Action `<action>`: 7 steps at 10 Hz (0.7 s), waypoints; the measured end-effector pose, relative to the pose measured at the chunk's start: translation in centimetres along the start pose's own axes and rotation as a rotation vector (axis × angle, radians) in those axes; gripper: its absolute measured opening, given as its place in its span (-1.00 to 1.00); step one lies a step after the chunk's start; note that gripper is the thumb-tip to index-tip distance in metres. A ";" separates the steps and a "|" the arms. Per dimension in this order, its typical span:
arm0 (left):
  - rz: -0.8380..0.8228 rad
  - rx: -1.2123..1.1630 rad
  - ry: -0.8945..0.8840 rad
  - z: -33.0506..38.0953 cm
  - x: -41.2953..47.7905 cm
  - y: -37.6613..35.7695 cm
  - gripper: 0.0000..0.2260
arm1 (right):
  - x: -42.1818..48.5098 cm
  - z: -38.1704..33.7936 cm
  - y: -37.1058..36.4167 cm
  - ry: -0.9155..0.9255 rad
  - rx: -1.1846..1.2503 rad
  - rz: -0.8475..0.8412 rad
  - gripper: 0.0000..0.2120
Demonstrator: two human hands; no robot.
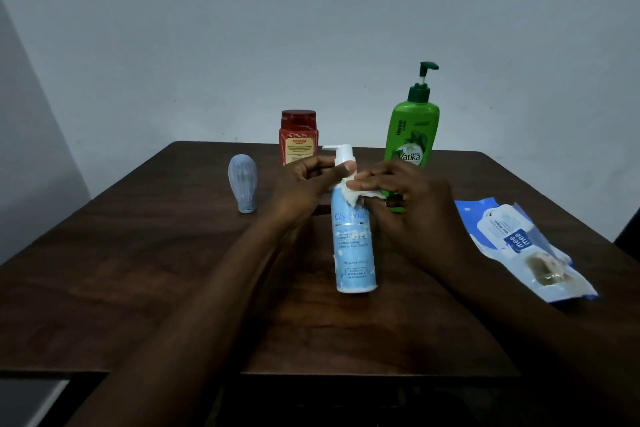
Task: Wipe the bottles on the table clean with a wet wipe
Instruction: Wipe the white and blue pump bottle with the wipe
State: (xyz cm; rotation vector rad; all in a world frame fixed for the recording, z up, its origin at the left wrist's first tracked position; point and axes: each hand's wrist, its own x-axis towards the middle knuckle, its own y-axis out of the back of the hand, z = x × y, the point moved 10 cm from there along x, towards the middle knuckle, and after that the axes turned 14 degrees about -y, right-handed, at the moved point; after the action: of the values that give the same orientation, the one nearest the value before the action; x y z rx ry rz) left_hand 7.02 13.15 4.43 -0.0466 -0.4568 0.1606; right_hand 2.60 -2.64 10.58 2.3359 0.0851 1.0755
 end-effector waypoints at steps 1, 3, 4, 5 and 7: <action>0.038 -0.045 -0.007 -0.8 0.1 -0.1 -0.83 | -0.3 -0.3 0.0 0.003 -0.025 -0.011 -0.75; 0.057 -0.083 -0.038 -1.1 0.5 -0.1 -0.71 | -2.9 -0.1 -0.2 0.004 -0.024 -0.086 -0.72; 0.071 -0.090 -0.024 -1.4 0.3 0.0 -0.69 | -5.7 0.1 -0.7 0.016 -0.058 -0.131 -0.69; 0.074 -0.105 -0.021 -1.6 0.4 0.1 -0.66 | -7.7 0.4 -1.1 0.006 -0.060 -0.186 -0.61; 0.074 -0.120 -0.014 -1.7 0.2 0.2 -0.82 | -25.8 9.0 -2.4 0.041 -0.091 -0.308 -0.75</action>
State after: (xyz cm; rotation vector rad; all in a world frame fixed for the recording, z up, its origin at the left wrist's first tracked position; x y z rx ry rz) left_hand 7.94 13.32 3.01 -0.1800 -0.4784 0.2061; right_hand -8.02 -12.03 -12.95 2.1329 0.3897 0.9518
